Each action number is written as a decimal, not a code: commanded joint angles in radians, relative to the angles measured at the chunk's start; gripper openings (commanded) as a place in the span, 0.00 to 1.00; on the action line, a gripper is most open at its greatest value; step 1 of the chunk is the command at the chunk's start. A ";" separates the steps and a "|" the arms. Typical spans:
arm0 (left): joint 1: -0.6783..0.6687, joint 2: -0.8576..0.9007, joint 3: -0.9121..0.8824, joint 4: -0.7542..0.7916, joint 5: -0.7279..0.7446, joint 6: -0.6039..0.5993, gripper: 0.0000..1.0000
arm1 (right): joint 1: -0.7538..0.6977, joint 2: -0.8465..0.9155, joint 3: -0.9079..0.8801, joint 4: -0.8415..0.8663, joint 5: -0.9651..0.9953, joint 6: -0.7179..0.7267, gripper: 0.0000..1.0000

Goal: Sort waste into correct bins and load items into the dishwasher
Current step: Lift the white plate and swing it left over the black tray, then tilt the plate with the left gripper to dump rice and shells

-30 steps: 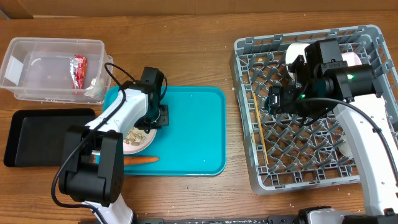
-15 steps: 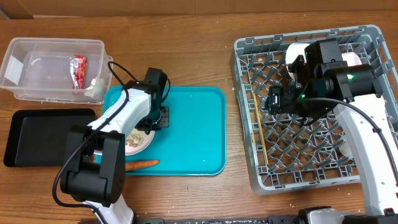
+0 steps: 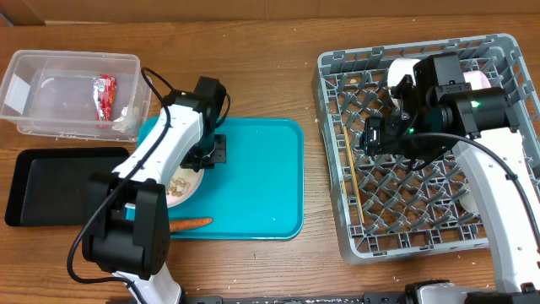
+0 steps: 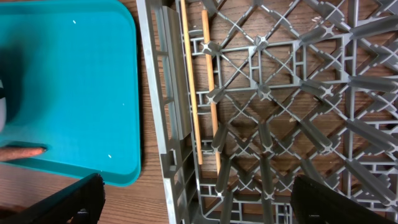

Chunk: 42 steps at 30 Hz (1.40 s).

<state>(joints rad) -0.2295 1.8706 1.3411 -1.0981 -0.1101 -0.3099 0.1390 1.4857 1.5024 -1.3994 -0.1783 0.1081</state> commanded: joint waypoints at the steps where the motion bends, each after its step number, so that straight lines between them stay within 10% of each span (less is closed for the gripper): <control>1: 0.003 0.016 0.071 -0.057 -0.061 -0.029 0.04 | -0.002 -0.002 -0.005 0.001 -0.002 -0.001 0.97; 42: 0.215 -0.044 0.312 -0.296 -0.003 0.056 0.04 | -0.002 -0.002 -0.005 -0.027 -0.002 -0.001 0.95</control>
<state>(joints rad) -0.0685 1.8725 1.6260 -1.3960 -0.1421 -0.3214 0.1390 1.4860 1.5024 -1.4258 -0.1787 0.1081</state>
